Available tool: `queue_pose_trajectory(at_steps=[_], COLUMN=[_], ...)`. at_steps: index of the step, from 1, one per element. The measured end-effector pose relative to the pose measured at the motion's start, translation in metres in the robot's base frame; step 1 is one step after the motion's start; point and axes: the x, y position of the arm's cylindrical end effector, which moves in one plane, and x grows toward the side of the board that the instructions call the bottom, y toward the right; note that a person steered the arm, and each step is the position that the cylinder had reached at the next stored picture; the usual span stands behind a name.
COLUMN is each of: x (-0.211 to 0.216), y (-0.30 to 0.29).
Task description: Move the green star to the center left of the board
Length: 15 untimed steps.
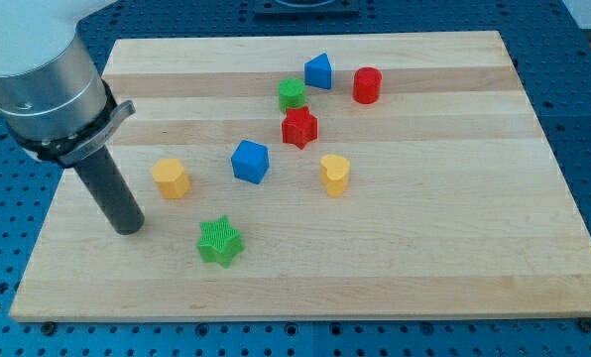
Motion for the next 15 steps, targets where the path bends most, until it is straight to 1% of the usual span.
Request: queue_pose_trajectory(at_steps=[1,2,3,4,5,6,7,8,9,10,11,13,14,15], x=[0.079,0.086,0.074,0.064,0.032,0.010,0.003,0.031,0.041,0.042,0.013,-0.031,0.023,0.018], y=[0.019,0.047,0.120,0.180,0.148,0.103,0.041,0.038,0.037,0.014,-0.012,-0.008,0.001,-0.030])
